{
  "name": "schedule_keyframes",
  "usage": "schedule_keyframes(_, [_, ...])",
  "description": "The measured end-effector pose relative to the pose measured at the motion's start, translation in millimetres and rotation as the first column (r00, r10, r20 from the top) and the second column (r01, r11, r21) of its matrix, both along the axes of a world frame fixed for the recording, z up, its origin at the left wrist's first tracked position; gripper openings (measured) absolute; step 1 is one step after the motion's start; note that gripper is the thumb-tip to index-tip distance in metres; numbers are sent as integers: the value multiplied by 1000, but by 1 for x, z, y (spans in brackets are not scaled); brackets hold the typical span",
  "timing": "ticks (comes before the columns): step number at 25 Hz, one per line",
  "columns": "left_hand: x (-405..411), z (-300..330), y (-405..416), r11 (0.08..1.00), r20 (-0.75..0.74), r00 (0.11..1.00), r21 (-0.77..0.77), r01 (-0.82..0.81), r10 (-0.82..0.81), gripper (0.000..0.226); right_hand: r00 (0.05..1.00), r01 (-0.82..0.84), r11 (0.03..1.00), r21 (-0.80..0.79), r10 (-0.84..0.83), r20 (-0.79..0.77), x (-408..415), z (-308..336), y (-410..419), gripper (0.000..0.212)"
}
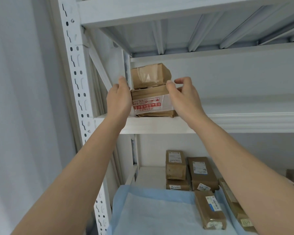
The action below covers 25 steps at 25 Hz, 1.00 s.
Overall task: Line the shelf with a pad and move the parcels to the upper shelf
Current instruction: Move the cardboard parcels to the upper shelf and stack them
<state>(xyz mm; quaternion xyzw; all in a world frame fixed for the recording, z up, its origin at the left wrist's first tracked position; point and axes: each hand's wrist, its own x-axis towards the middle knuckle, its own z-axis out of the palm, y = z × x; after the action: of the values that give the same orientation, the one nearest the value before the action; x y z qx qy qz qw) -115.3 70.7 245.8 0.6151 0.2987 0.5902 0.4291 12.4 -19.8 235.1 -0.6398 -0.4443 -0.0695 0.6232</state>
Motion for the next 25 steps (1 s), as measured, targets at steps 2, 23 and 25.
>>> schedule_keyframes(2, [-6,1,3,1000,5,1000,0,-10,10,44,998,-65,997,-34,65,14,-4,4,6,39])
schedule_keyframes(23, [-13,-11,5,932,-224,939,313,-184,261,100,788,-323,945,-57,235,-570,21,24,48,51])
schedule_keyframes(25, [-12,-10,14,955,-237,955,278,-107,176,103,790,-333,941,-56,246,-561,22,22,43,47])
